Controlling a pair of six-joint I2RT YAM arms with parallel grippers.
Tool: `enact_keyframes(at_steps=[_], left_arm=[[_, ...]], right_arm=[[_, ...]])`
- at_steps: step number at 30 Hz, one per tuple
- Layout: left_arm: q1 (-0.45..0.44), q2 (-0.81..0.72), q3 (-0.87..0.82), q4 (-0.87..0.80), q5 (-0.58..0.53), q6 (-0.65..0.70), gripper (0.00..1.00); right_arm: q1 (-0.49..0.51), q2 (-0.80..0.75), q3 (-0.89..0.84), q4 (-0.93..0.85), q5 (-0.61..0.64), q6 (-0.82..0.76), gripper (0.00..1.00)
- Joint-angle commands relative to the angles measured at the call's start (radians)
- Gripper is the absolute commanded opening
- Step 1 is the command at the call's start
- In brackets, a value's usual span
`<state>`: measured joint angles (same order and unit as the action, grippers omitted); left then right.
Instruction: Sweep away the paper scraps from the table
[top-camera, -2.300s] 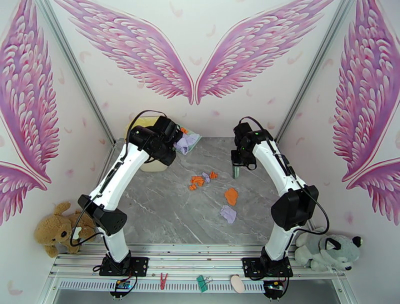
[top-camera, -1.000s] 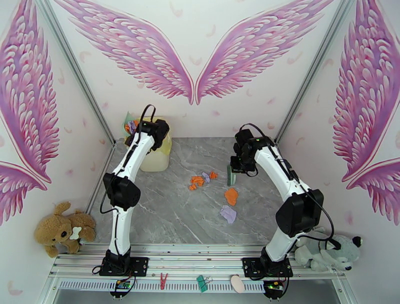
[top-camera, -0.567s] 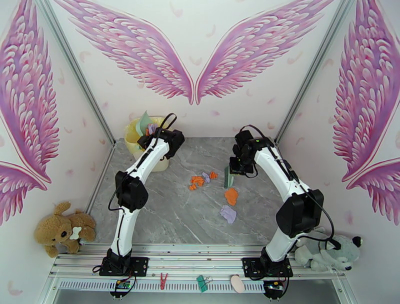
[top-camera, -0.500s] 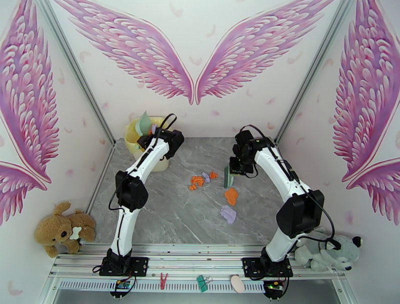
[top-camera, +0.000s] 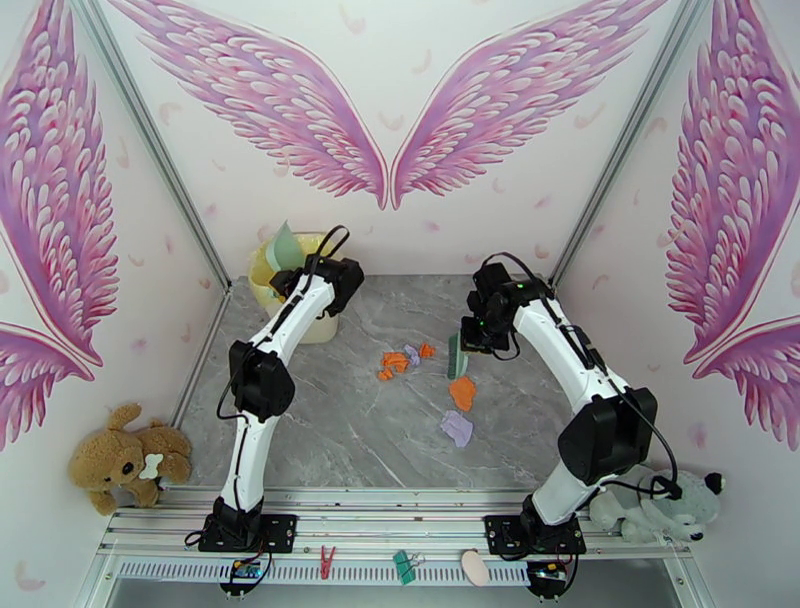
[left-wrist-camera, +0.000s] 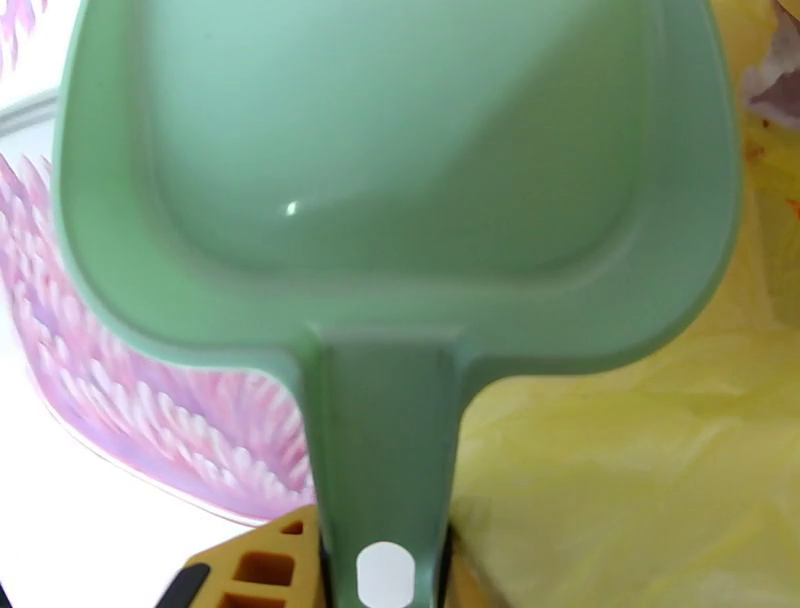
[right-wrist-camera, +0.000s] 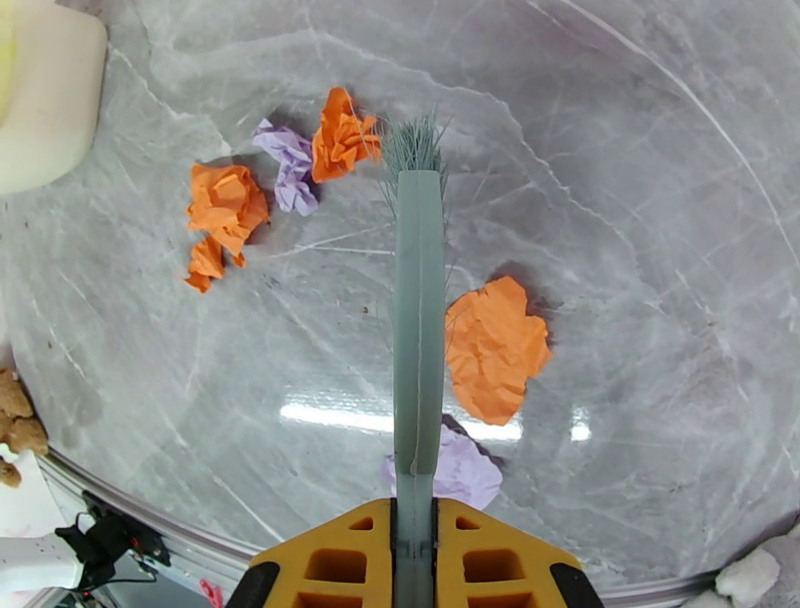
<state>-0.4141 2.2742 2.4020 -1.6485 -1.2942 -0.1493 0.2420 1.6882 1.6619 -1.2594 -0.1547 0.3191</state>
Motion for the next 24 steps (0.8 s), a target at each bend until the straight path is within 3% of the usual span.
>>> enact_keyframes(at_steps=[1, 6, 12, 14, 20, 24], left_arm=[[0.047, -0.057, 0.113, -0.135, 0.192, -0.063, 0.0], [0.068, -0.15, 0.166, -0.049, 0.349, -0.011, 0.0], [0.079, -0.254, 0.074, 0.008, 0.526, 0.01, 0.0], [0.077, -0.323, 0.015, 0.073, 0.611, 0.027, 0.0], [0.08, -0.636, -0.303, 0.428, 1.028, 0.097, 0.0], [0.078, -0.753, -0.473, 0.512, 1.203, 0.062, 0.0]], right_arm=[[-0.006, -0.012, 0.005, 0.014, -0.022, 0.018, 0.0], [-0.004, 0.023, 0.056, 0.009, -0.026, 0.015, 0.0], [-0.005, 0.065, 0.109, 0.017, -0.054, 0.018, 0.0], [-0.005, 0.081, 0.125, 0.026, -0.069, 0.022, 0.0], [-0.002, 0.167, 0.229, 0.057, -0.146, 0.046, 0.0], [0.016, 0.245, 0.349, 0.07, -0.227, 0.117, 0.0]])
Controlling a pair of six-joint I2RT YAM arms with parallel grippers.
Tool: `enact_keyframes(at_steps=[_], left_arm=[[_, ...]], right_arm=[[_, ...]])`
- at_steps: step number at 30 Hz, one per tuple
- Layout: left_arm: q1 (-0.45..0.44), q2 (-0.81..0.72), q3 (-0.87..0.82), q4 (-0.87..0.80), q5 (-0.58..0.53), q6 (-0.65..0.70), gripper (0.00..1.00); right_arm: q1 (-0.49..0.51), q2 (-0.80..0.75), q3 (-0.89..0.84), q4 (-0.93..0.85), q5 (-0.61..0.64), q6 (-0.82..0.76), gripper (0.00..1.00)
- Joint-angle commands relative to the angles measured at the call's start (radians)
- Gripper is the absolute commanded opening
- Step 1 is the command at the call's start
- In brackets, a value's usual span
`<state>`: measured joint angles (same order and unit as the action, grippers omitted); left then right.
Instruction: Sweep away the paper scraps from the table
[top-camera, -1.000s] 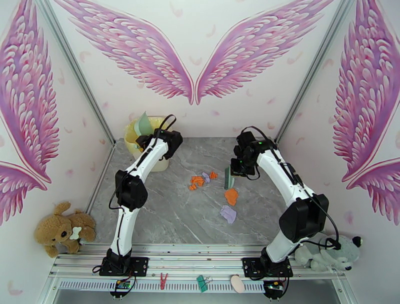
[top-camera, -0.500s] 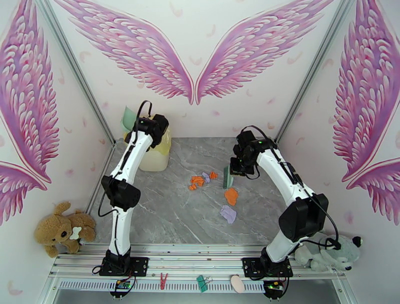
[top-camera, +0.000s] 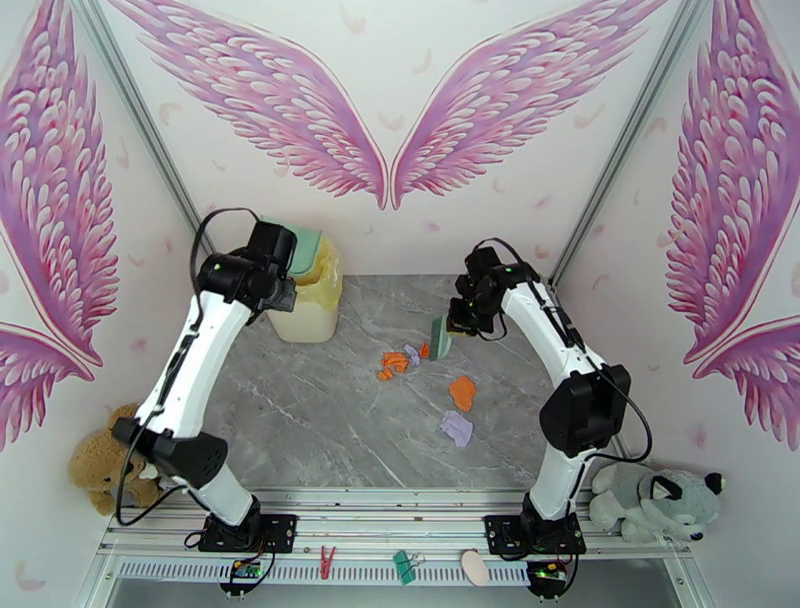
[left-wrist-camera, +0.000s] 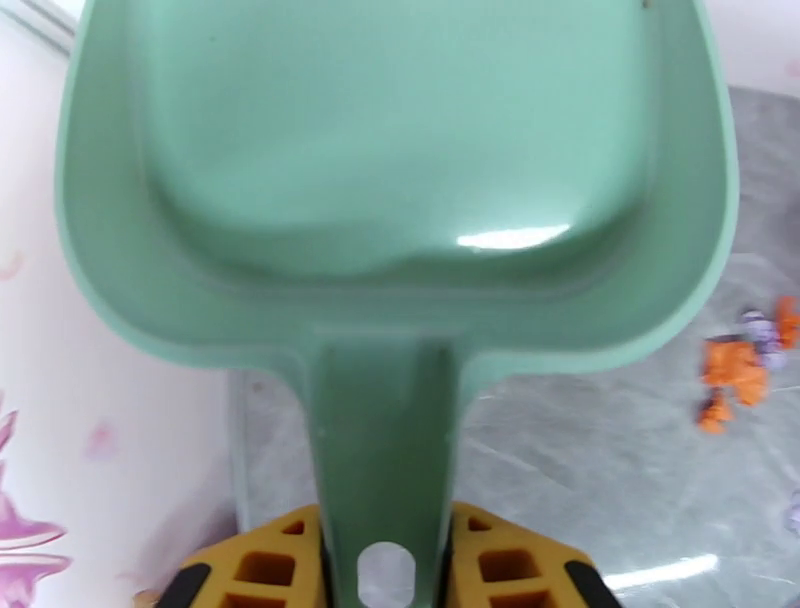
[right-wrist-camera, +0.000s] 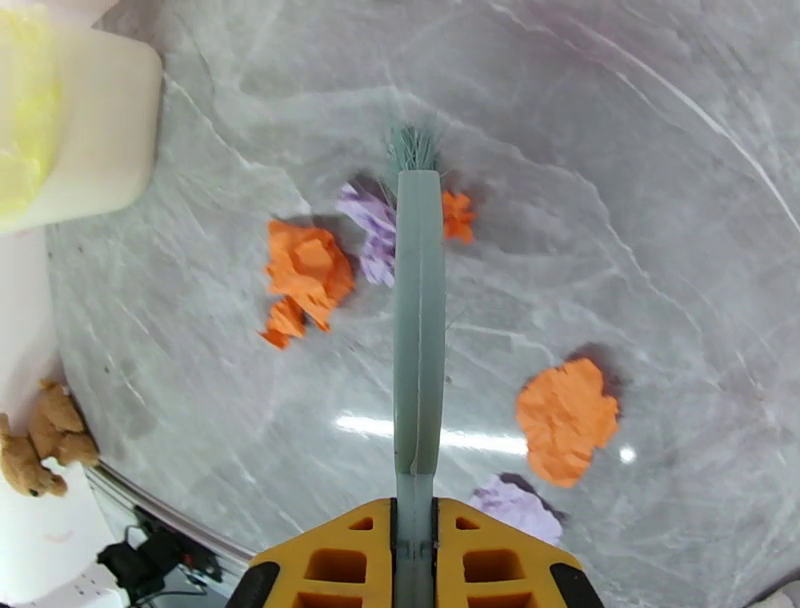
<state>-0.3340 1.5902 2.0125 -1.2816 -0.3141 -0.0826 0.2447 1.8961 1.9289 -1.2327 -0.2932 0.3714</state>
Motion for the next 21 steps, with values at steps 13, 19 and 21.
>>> enact_keyframes(at_steps=[13, 19, 21], left_arm=[[-0.058, -0.194, -0.476, 0.155, 0.355, -0.044, 0.0], [-0.097, -0.184, -0.549, 0.136, 0.372, -0.015, 0.0], [-0.112, -0.179, -0.574, 0.136, 0.368, -0.011, 0.0]], right_arm=[[0.17, 0.397, 0.367, 0.276, -0.281, 0.452, 0.0], [0.203, 0.48, 0.355, 0.265, -0.281, 0.504, 0.0], [0.205, 0.475, 0.326, 0.235, -0.272, 0.487, 0.0]])
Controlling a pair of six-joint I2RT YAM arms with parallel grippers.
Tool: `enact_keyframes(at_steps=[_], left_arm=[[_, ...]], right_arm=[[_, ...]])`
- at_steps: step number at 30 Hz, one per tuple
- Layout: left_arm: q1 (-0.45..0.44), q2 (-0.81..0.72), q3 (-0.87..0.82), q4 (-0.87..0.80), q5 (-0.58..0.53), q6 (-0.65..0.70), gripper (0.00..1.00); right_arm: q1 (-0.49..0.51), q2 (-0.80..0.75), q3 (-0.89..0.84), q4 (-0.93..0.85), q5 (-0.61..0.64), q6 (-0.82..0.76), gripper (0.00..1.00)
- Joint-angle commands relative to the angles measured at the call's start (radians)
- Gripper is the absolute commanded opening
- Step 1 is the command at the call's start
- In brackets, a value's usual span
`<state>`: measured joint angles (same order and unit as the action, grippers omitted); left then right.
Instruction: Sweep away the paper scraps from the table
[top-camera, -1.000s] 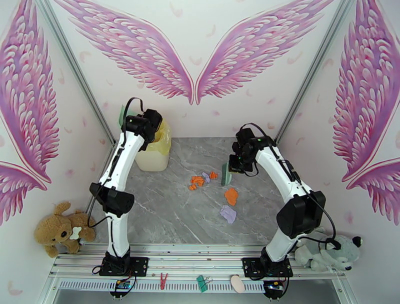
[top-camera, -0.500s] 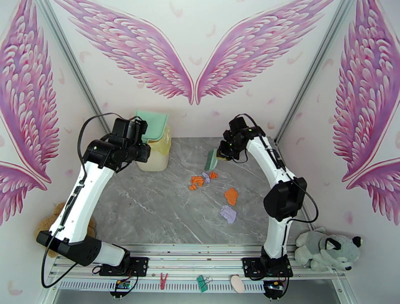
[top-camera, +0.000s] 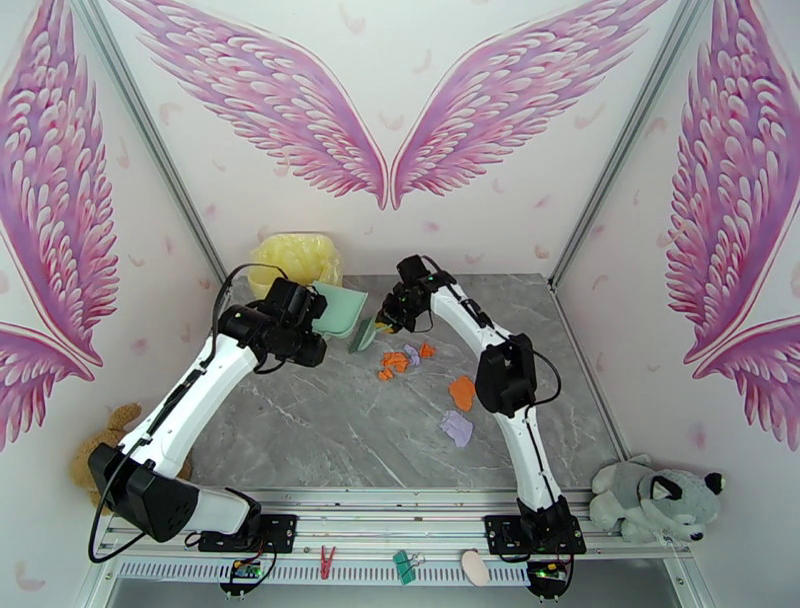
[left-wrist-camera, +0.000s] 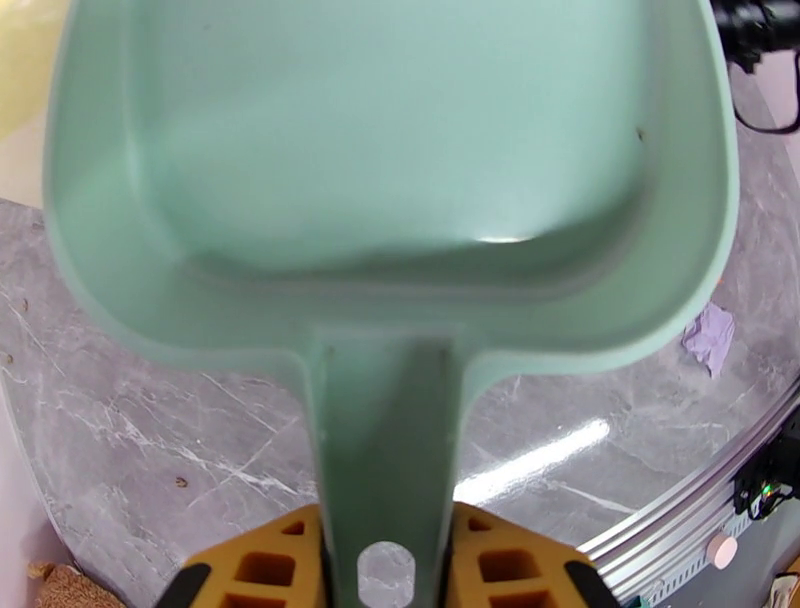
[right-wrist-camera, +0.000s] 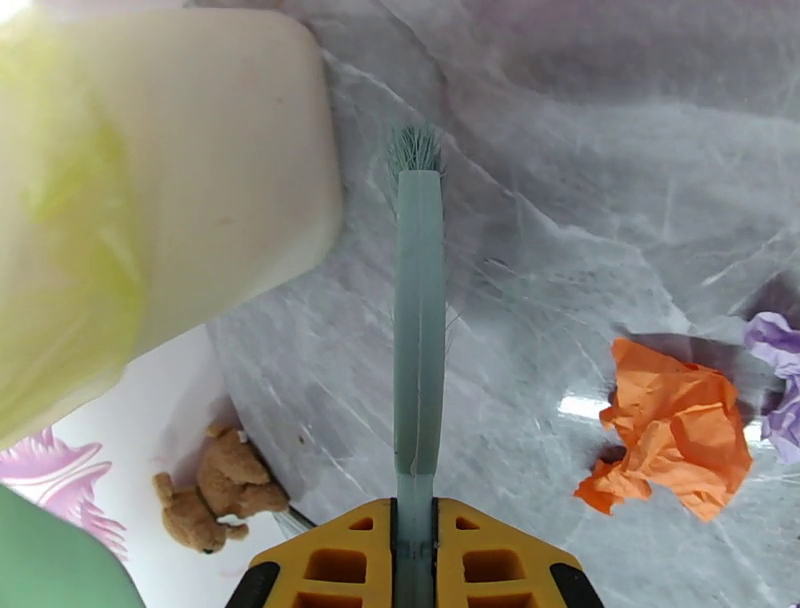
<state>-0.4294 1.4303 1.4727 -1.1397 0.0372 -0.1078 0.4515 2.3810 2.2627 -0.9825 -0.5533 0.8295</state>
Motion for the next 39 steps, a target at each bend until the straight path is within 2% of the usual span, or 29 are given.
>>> enact_keyframes(at_steps=[1, 13, 19, 22, 28, 35, 39], left_arm=[[-0.022, -0.019, -0.049, -0.002, 0.017, 0.013, 0.0], [-0.089, 0.056, -0.09, 0.027, 0.046, 0.083, 0.0], [-0.101, 0.122, -0.067, 0.046, 0.069, 0.123, 0.0], [-0.107, 0.148, -0.05, 0.049, 0.077, 0.141, 0.0], [-0.106, 0.173, -0.023, 0.049, 0.08, 0.171, 0.0], [-0.108, 0.173, -0.053, 0.051, 0.086, 0.192, 0.0], [-0.108, 0.163, -0.064, 0.055, 0.077, 0.198, 0.0]], right_arm=[[-0.001, -0.019, -0.033, -0.03, -0.005, 0.017, 0.0], [-0.06, -0.342, -0.519, -0.101, 0.114, -0.127, 0.0], [-0.143, -0.471, -0.612, -0.177, 0.177, -0.185, 0.0], [-0.175, -0.515, -0.614, -0.186, 0.174, -0.202, 0.0], [-0.22, -0.56, -0.538, -0.072, 0.075, -0.17, 0.0], [-0.23, -0.377, -0.305, -0.004, 0.08, -0.054, 0.0], [-0.229, -0.241, -0.174, 0.022, 0.131, 0.038, 0.0]])
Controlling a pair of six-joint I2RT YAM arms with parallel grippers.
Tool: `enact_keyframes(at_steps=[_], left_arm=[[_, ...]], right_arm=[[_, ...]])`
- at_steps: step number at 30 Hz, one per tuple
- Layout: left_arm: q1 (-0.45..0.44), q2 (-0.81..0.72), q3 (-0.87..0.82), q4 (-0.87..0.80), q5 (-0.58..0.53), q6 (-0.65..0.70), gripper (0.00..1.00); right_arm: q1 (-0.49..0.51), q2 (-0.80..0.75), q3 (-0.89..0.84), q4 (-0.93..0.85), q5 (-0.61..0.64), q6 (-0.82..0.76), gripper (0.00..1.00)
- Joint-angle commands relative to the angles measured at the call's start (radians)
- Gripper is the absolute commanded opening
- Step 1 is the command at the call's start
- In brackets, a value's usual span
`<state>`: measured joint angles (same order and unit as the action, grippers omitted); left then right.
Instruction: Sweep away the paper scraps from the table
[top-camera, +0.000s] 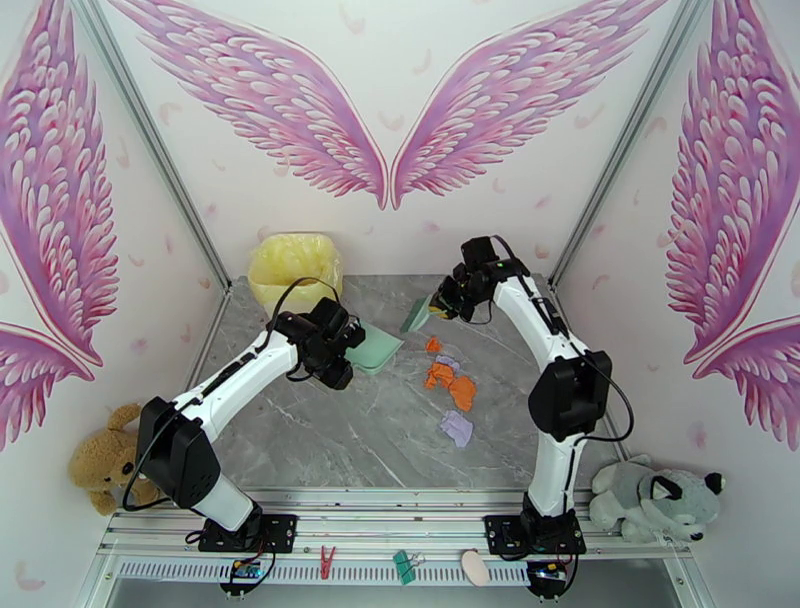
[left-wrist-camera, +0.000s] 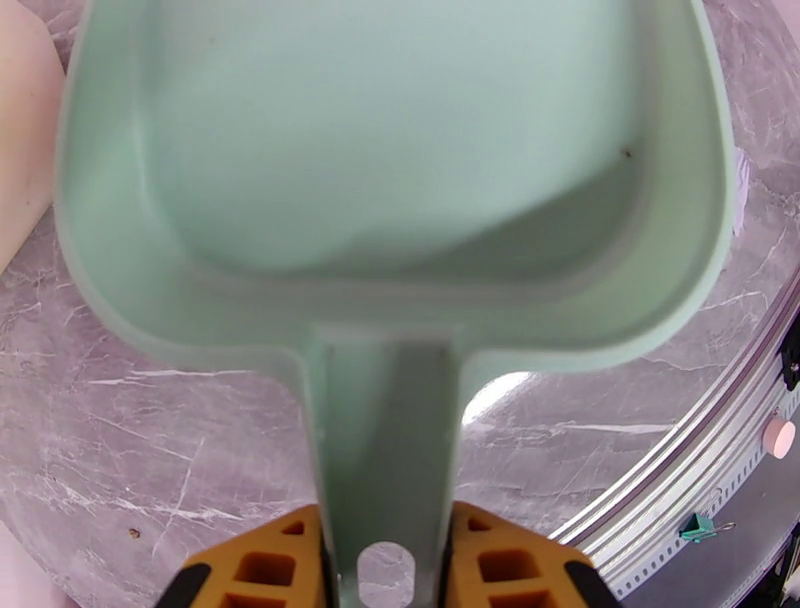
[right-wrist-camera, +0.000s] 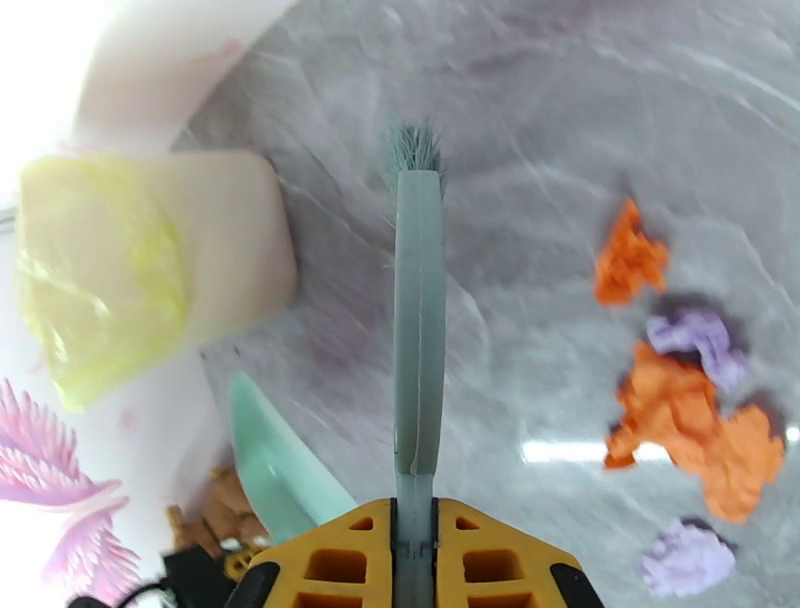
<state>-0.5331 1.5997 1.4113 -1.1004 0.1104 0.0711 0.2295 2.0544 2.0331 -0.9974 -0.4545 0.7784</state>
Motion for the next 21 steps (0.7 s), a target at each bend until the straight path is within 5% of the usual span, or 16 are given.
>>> enact_keyframes(at_steps=[1, 8, 21], left_arm=[[-0.004, -0.006, -0.002, 0.015, 0.002, 0.02, 0.0], [-0.005, -0.011, 0.003, 0.021, -0.005, 0.009, 0.0], [-0.016, 0.037, 0.031, 0.01, 0.01, 0.05, 0.0]], right_arm=[[-0.009, 0.113, 0.081, 0.03, 0.053, 0.103, 0.0], [-0.022, 0.152, 0.052, -0.013, 0.098, 0.122, 0.0], [-0.089, -0.167, -0.408, 0.036, 0.083, 0.057, 0.0]])
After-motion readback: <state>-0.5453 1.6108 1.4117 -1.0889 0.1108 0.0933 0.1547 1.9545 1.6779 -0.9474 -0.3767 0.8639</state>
